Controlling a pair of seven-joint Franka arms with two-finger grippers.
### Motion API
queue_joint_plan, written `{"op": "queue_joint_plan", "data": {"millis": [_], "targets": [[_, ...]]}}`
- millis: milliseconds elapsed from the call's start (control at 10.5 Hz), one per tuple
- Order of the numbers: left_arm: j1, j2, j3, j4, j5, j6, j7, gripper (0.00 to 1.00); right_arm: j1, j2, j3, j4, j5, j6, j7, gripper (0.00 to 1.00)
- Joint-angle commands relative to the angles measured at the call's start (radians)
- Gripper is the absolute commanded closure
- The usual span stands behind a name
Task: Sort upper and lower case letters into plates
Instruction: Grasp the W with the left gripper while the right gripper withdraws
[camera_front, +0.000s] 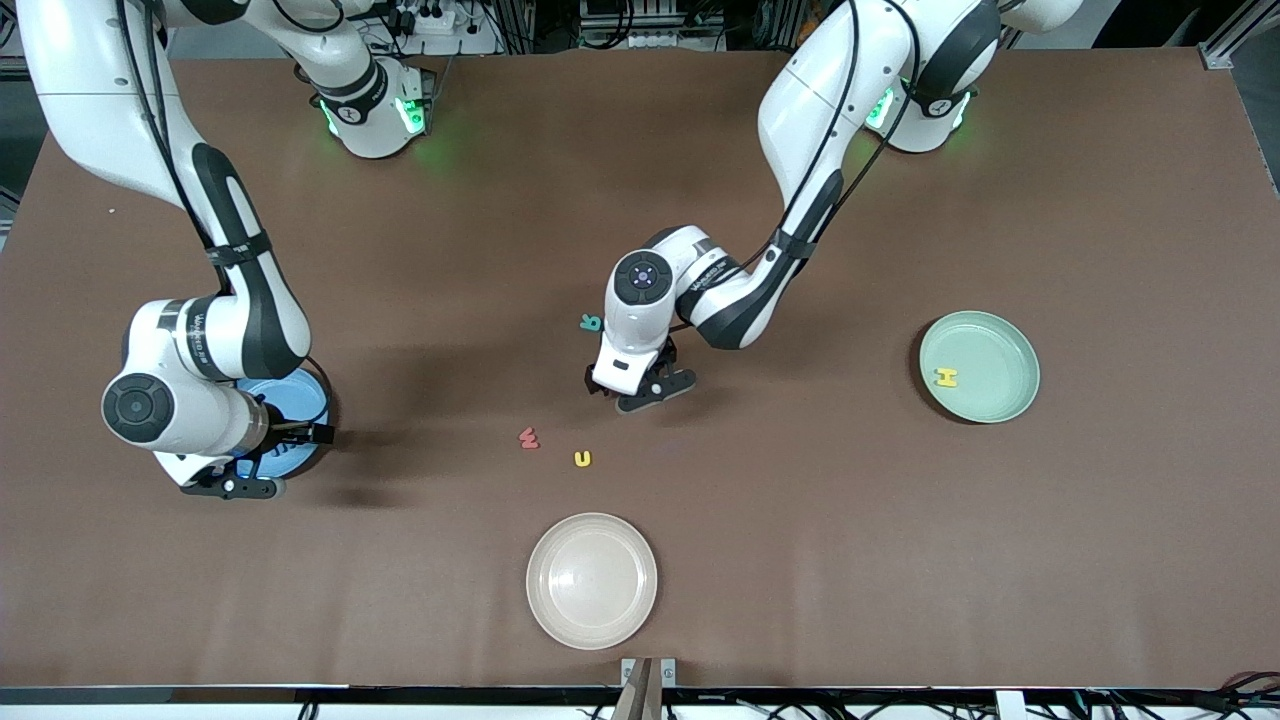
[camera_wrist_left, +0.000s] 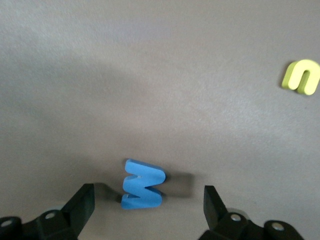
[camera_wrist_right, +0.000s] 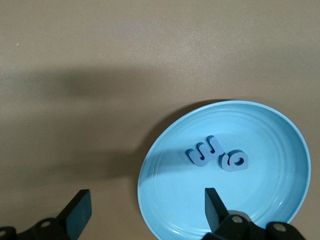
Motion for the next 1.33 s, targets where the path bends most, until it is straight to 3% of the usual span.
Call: {"op": "queue_joint_plan", "data": {"millis": [0, 285, 570, 760, 950, 1045, 1235], "targets": [[-0.015, 0.025, 0.018, 0.045, -0.003, -0.001, -0.004, 0.24, -0.002, -0.014, 0.008, -0.015, -0.006, -0.004, 0.002, 0.0], [-0.015, 0.032, 0.018, 0.047, -0.003, -0.001, -0.016, 0.67, 0.009, -0.014, 0.008, -0.015, -0.008, -0.016, 0.005, 0.0], [-0.015, 0.034, 0.018, 0.047, -0.003, -0.001, -0.015, 0.87, 0.022, -0.014, 0.01, -0.014, -0.006, -0.017, 0.017, 0.0], [-0.006, 0.017, 0.016, 0.044, -0.011, -0.036, -0.013, 0.91, 0.076, -0.014, 0.011, 0.02, -0.005, -0.016, 0.06, 0.0], [0.034, -0.036, 0.004, 0.044, -0.011, -0.179, 0.001, 0.94, 0.125, -0.012, 0.011, 0.066, -0.002, -0.01, 0.102, 0.0], [0.055, -0.07, 0.003, 0.039, -0.012, -0.209, 0.008, 0.94, 0.148, -0.005, 0.011, 0.08, 0.027, -0.007, 0.115, 0.0], [0.14, -0.13, -0.017, 0.027, -0.028, -0.413, 0.182, 0.97, 0.202, 0.012, 0.01, 0.135, 0.122, -0.007, 0.112, 0.0]]}}
